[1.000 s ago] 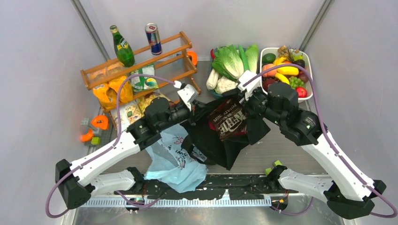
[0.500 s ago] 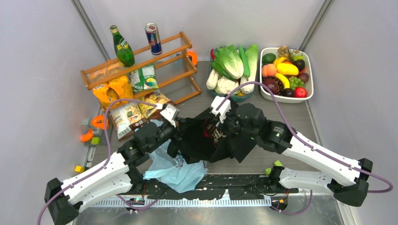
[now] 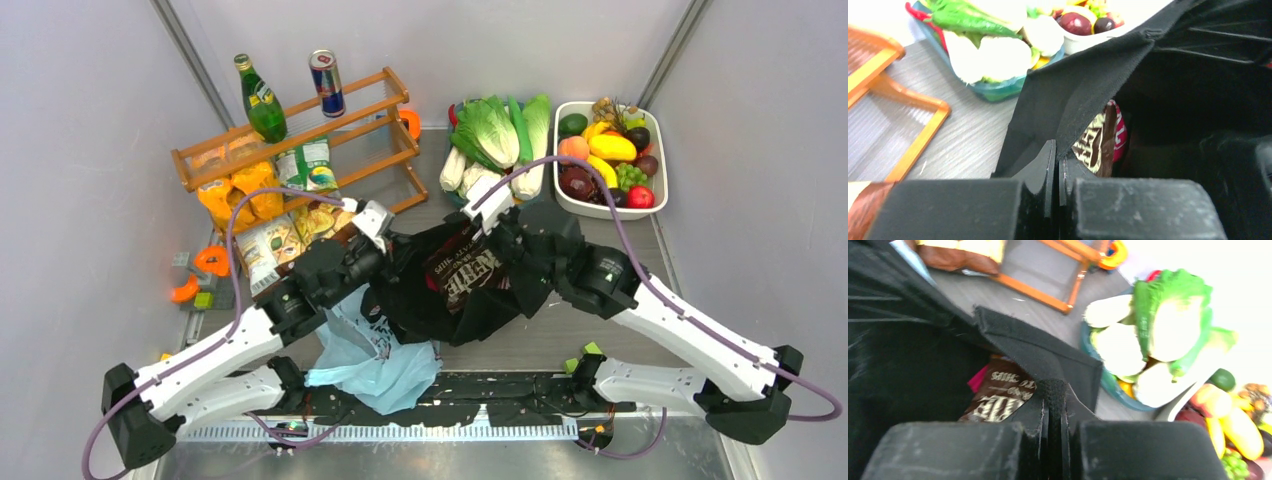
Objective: Untie the knot of the grocery bags and take out the mixed food
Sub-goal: Adjust the takeout bag at the center of the board.
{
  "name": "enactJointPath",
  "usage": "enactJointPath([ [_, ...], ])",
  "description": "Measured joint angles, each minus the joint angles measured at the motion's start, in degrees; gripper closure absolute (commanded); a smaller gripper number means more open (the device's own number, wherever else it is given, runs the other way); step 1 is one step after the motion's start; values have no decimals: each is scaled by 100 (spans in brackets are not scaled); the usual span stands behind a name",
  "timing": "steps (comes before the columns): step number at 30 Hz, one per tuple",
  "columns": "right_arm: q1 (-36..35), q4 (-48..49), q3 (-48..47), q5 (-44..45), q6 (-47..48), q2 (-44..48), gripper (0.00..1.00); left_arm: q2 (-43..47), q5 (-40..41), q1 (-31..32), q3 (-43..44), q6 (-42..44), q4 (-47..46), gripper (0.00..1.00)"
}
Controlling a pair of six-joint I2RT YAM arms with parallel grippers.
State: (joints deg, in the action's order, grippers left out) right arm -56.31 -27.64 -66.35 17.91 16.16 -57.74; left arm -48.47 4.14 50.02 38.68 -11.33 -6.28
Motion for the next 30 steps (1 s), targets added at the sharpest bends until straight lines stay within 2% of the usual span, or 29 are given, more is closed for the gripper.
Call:
enactJointPath([
  [8, 1631, -251, -492, -741, 358, -2, 95, -1403, -728, 0, 1473, 17, 79, 100],
  [14, 2142, -811, -1193, -590, 901, 4, 95, -2282, -1102, 149, 2334, 17, -90, 100],
  [17, 2221, -997, -1513, -374, 1169, 37, 95, -2623, -1231, 236, 2583, 13, -474, 100],
  [20, 2260, -1154, -1617, -363, 1252, 118, 95, -2809, -1290, 251, 2544, 20, -883, 100],
  [23, 2267, -1309, -1497, -551, 1128, 199, 95, -2826, -1325, 262, 2138, 42, -1311, 100],
  [27, 2017, -1145, -413, -741, 765, 549, 95, -2774, -1217, 264, 1274, 90, -1611, 100],
  [30, 1510, -881, 376, -809, 396, 643, 95, -2708, -883, 275, 525, 83, -1753, 100],
])
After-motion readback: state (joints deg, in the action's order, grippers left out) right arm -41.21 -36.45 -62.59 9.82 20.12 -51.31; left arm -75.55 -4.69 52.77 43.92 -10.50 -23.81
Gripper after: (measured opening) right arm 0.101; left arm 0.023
